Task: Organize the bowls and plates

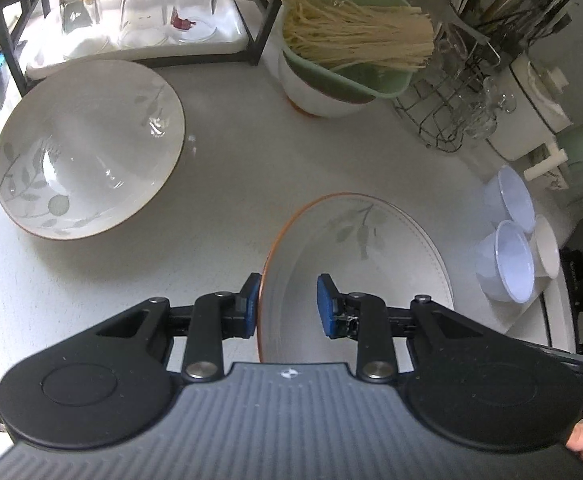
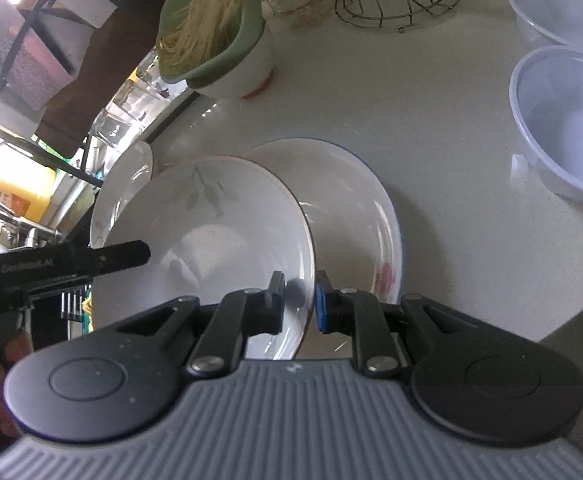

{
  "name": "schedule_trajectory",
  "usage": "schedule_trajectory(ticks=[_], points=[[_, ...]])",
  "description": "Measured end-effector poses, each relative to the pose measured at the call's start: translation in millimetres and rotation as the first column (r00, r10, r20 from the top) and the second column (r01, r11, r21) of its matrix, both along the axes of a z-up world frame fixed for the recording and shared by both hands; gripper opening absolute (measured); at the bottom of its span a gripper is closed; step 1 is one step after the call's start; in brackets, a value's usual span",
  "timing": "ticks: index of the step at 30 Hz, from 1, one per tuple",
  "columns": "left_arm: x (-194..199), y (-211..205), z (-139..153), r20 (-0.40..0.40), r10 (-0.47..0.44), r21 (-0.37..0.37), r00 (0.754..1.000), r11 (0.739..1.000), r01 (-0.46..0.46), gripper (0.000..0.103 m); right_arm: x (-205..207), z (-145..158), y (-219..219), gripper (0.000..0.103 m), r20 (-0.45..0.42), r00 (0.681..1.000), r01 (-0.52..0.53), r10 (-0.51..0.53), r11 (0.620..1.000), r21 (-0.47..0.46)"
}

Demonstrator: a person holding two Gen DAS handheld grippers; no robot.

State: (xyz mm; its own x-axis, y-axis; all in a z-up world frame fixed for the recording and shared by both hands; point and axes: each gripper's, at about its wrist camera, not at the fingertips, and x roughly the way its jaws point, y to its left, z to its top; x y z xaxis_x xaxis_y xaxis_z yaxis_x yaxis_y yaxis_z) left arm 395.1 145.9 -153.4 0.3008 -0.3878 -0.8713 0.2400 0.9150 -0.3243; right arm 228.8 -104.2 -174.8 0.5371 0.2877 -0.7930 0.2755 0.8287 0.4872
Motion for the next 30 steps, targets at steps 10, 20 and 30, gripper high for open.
schedule_trajectory(ticks=[10, 20, 30], points=[[-0.3, -29.4, -6.4, 0.017, -0.029, 0.103, 0.999, 0.994, 0.027, 0.034, 10.1, -10.5, -16.3, 0.019, 0.011, 0.999, -0.032, 0.032, 0.999, -0.025], [-3.0, -45.8, -16.9, 0.011, -0.036, 0.188, 0.999, 0.982, 0.033, 0.034, 18.2, -21.0, -26.5, 0.020, 0.008, 0.997, -0.081, 0.082, 0.996, -0.039], [-3.3, -55.3, -21.6, 0.029, -0.041, 0.271, 0.999, 0.962, 0.032, 0.035, 25.3, -21.8, -24.2, 0.020, 0.017, 0.992, -0.123, 0.124, 0.990, -0.068]])
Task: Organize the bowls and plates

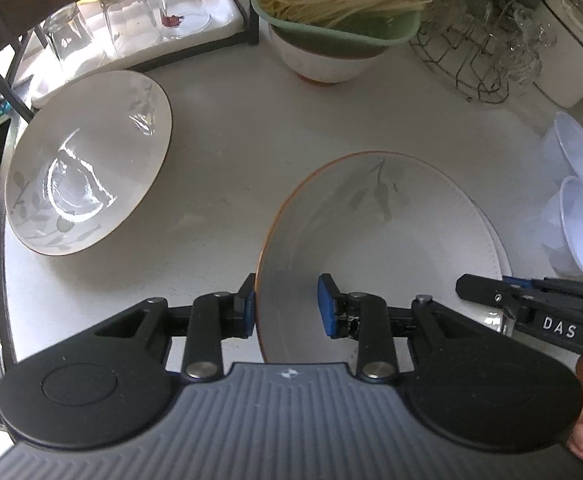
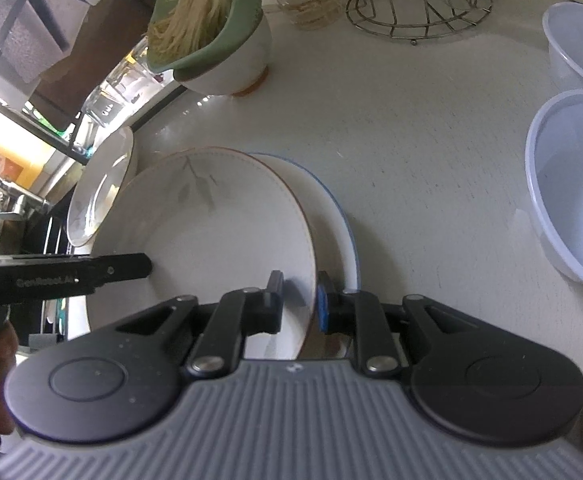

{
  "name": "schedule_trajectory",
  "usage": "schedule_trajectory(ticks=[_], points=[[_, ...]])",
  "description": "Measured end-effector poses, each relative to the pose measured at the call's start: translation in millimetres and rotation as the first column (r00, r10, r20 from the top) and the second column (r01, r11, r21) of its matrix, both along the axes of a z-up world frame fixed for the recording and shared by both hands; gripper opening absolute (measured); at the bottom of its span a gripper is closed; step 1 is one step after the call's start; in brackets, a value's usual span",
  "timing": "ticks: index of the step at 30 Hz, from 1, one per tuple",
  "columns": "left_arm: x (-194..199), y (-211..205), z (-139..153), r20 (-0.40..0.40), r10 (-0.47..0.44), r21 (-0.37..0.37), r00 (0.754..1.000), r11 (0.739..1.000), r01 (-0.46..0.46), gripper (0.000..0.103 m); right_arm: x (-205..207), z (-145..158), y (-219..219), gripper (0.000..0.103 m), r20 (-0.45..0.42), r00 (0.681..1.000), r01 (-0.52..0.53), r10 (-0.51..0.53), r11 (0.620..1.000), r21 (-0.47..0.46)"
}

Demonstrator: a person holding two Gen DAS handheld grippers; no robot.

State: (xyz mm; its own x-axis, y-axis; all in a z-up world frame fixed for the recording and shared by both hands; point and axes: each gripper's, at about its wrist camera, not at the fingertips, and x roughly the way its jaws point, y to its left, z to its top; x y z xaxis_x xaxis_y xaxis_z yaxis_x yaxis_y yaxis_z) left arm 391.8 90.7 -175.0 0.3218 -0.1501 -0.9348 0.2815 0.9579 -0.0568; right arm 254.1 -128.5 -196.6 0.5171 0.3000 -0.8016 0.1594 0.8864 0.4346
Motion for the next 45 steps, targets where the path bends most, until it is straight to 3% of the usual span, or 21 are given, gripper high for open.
schedule_trajectory(ticks=[7, 12, 19, 28, 37, 45], points=[[-1.5, -4.9, -8.0, 0.019, -0.012, 0.072, 1.000, 0.997, 0.010, 0.035, 0.9, 0.6, 5.5, 0.020, 0.013, 1.000, 0.004, -0.003, 0.999, -0.033], [-1.3, -8.6, -11.7, 0.020, -0.026, 0.081, 0.999, 0.996, 0.024, 0.035, 4.6, 4.0, 6.3, 0.020, 0.035, 0.999, 0.005, -0.003, 0.997, -0.082], [1.0, -0.9, -6.9, 0.023, 0.008, 0.025, 1.000, 1.000, -0.008, 0.035, 3.2, 2.9, 2.7, 0.019, 0.042, 0.999, 0.030, -0.027, 0.997, -0.066], [-5.7, 9.7, 7.1, 0.038, 0.062, -0.045, 0.997, 0.997, -0.060, 0.035, 0.6, 11.9, 8.5, 0.019, 0.087, 0.996, 0.030, -0.018, 0.990, -0.136], [-23.3, 15.1, 40.2, 0.093, 0.098, -0.131, 0.991, 0.988, -0.085, 0.035, -9.4, 35.4, 3.0, 0.019, 0.159, 0.987, 0.044, -0.016, 0.984, -0.172], [-47.8, 9.0, 91.8, 0.177, 0.100, -0.167, 0.979, 0.983, -0.070, 0.035, -30.0, 74.0, -3.7, 0.020, 0.242, 0.970, 0.050, -0.007, 0.983, -0.174]])
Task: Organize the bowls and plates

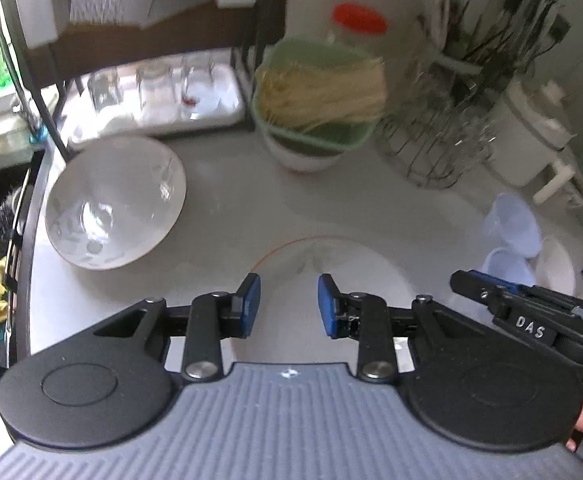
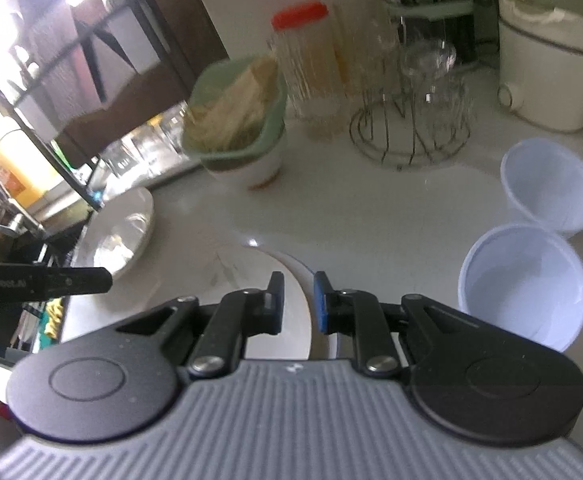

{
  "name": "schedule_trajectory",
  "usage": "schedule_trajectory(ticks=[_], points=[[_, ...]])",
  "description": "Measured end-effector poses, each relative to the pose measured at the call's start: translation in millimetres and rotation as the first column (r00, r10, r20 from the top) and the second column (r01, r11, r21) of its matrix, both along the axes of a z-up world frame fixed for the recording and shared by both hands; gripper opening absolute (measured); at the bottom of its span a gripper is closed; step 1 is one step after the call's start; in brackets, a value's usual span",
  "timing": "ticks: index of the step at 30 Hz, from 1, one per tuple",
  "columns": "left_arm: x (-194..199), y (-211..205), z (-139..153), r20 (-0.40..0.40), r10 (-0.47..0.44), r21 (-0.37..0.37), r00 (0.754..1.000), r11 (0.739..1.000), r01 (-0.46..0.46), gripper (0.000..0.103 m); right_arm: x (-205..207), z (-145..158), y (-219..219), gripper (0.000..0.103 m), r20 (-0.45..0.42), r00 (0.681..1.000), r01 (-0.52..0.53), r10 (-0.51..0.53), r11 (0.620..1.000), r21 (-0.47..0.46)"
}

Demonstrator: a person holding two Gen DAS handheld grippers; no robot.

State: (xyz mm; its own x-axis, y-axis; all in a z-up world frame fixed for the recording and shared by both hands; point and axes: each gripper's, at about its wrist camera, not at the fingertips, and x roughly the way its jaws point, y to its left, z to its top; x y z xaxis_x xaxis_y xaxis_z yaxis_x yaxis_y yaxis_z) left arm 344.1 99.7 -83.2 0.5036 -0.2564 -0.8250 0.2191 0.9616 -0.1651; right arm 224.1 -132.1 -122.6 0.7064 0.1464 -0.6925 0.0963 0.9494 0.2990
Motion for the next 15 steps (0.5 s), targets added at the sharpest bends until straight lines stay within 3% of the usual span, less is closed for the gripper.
schedule_trajectory(ticks=[7, 15], points=[[-25.0, -10.8, 44.2, 0.087, -0.026, -0.037, 0.996, 0.999, 0.030, 0.035, -25.5, 41.5, -8.4, 0.020, 0.090, 0.996, -0.007, 0.005, 1.000, 0.019], [-59.6, -22.3, 68.7, 0.151, -0.028, -0.057, 0.988, 0.998, 0.037, 0.035, -57.7, 70.7, -20.4, 0.020, 0.149, 0.989, -0.003, 0.000, 1.000, 0.024]])
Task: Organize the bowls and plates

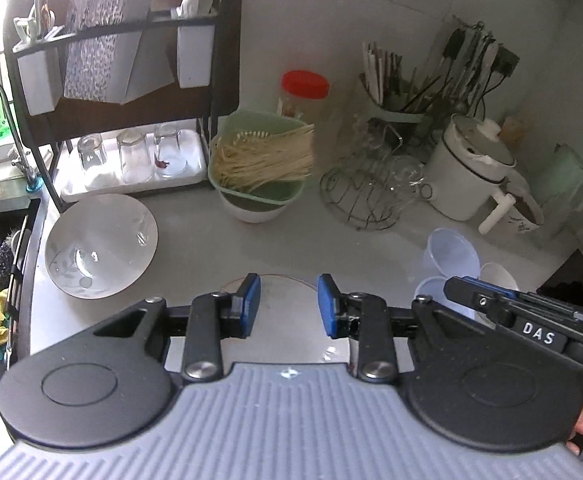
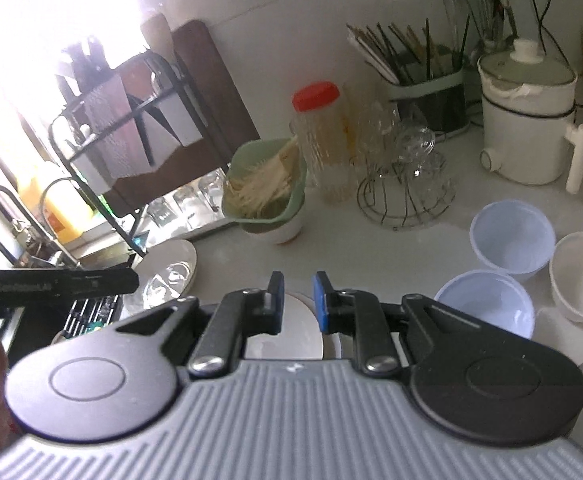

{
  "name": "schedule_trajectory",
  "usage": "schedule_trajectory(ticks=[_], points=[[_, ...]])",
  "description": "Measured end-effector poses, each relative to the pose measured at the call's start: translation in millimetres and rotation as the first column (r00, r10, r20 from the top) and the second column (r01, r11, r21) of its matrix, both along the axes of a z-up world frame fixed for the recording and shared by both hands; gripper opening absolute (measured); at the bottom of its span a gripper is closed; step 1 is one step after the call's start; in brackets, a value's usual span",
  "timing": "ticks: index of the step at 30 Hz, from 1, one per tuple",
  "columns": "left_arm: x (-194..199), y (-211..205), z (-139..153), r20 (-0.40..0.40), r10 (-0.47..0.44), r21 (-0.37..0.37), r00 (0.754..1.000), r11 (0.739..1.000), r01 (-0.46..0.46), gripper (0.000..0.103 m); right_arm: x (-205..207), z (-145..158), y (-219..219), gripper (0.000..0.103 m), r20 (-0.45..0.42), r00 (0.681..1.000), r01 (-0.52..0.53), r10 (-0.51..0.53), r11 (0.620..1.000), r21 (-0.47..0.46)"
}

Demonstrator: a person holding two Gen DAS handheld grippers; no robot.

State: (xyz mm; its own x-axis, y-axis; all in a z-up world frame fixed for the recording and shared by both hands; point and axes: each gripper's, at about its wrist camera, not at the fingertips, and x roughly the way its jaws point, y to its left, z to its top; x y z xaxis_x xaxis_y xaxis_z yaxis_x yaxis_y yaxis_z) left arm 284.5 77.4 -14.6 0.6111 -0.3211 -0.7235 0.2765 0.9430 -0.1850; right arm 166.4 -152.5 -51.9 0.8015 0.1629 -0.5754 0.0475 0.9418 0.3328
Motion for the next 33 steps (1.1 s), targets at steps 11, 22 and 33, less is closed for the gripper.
schedule_trajectory(ticks=[11, 22, 33], points=[[-47.1, -20.6, 1.8, 0.066, -0.007, 0.018, 0.998, 1.000, 0.005, 0.038, -47.6, 18.2, -14.8, 0.020, 0.047, 0.998, -0.031, 0.034, 0.998, -0.050], [-68.1, -35.1, -13.3, 0.045, 0.046, 0.032, 0.998, 0.998, -0.047, 0.044, -65.5, 6.0, -21.5, 0.020, 0.040, 0.996, -0.079, 0.084, 0.992, -0.094], [-88.6, -20.2, -11.9, 0.045, 0.191, 0.064, 0.981, 0.979, -0.194, 0.054, -58.2, 1.6, -16.6, 0.020, 0.042, 0.981, -0.186, 0.190, 0.979, -0.080]])
